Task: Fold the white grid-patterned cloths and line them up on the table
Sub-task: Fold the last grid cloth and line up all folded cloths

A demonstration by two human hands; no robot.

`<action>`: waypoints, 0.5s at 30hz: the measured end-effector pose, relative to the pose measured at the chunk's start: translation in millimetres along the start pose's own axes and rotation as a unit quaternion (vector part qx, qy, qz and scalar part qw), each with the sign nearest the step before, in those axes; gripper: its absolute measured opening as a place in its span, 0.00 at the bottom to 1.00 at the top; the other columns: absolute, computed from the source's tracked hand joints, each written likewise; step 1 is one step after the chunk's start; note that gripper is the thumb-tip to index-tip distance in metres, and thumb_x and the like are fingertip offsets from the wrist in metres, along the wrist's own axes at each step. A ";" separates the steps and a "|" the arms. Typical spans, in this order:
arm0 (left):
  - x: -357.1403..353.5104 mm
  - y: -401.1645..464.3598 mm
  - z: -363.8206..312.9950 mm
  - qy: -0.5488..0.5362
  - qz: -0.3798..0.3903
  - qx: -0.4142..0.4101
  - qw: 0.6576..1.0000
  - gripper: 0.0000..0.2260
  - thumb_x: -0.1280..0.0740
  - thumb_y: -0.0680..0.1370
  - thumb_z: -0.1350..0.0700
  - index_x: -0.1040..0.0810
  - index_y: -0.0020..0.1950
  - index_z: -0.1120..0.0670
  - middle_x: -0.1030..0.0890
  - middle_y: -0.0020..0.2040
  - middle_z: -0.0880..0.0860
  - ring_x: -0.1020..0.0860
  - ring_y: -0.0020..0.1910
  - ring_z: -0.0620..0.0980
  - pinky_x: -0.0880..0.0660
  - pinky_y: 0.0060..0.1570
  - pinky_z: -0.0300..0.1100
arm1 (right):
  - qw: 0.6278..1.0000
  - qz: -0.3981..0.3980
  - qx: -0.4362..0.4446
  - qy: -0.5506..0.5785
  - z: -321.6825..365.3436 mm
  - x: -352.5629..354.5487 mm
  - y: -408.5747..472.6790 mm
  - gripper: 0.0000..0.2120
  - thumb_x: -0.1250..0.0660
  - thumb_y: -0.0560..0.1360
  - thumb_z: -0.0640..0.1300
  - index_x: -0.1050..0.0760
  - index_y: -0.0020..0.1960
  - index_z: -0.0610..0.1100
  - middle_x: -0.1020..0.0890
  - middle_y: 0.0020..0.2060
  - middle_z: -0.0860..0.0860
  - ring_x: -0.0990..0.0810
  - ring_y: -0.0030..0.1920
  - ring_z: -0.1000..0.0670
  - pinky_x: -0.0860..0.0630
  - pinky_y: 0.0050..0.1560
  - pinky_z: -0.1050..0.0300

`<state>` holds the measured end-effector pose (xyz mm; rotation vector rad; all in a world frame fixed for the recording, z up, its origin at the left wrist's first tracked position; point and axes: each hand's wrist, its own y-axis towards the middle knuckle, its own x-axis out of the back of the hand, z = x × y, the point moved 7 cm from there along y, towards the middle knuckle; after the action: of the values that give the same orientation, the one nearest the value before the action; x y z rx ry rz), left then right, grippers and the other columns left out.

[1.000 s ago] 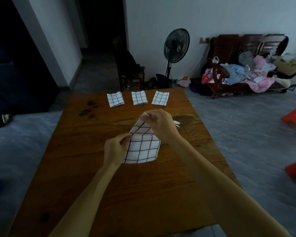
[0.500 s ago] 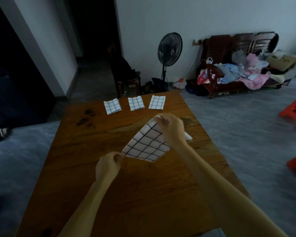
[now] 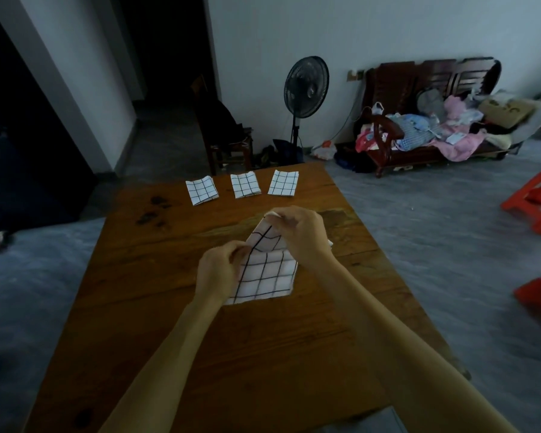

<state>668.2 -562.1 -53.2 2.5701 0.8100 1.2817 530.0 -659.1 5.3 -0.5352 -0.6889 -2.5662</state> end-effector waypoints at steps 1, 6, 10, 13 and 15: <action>-1.9 -4.4 5.9 0.017 0.001 -0.001 1.000 0.10 0.37 0.79 0.55 0.20 0.57 0.54 0.17 0.47 0.49 0.22 0.39 0.41 0.27 0.39 0.33 | 1.000 -0.001 0.006 -0.009 1.8 0.8 0.1 0.05 0.31 0.77 0.45 0.16 0.48 0.48 0.16 0.40 0.55 0.20 0.40 0.57 0.26 0.40 0.66; -3.0 -16.8 23.5 0.058 -0.006 0.005 0.998 0.08 0.36 0.79 0.55 0.20 0.54 0.54 0.18 0.41 0.46 0.27 0.32 0.37 0.34 0.32 0.28 | 0.996 -0.022 0.061 -0.055 18.4 2.2 0.3 0.05 0.31 0.76 0.45 0.16 0.49 0.46 0.16 0.41 0.54 0.21 0.40 0.58 0.25 0.42 0.64; -0.4 -24.1 40.7 0.073 0.007 0.039 0.997 0.10 0.38 0.79 0.49 0.21 0.54 0.52 0.21 0.40 0.45 0.24 0.34 0.42 0.27 0.33 0.35 | 0.987 -0.040 0.125 -0.096 33.3 -4.3 1.1 0.05 0.30 0.76 0.43 0.16 0.49 0.45 0.16 0.41 0.53 0.21 0.40 0.58 0.27 0.41 0.68; 5.6 -21.6 39.1 0.021 0.000 0.050 0.999 0.17 0.40 0.79 0.43 0.24 0.59 0.52 0.21 0.49 0.46 0.23 0.42 0.44 0.26 0.39 0.38 | 0.986 -0.060 0.127 -0.094 32.0 -1.3 -0.3 0.05 0.30 0.75 0.41 0.16 0.48 0.44 0.16 0.42 0.52 0.21 0.40 0.58 0.28 0.42 0.71; 12.1 -13.9 27.2 -0.007 -0.015 0.042 0.999 0.20 0.39 0.78 0.40 0.29 0.66 0.50 0.25 0.53 0.43 0.24 0.49 0.42 0.26 0.46 0.41 | 0.985 -0.041 0.132 -0.105 30.9 -5.2 -0.2 0.05 0.30 0.75 0.41 0.16 0.48 0.45 0.17 0.40 0.54 0.24 0.38 0.60 0.31 0.40 0.73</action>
<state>689.7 -541.3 -66.9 2.6181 0.9157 1.2454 542.0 -640.7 27.6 -0.7058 -1.1265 -2.4603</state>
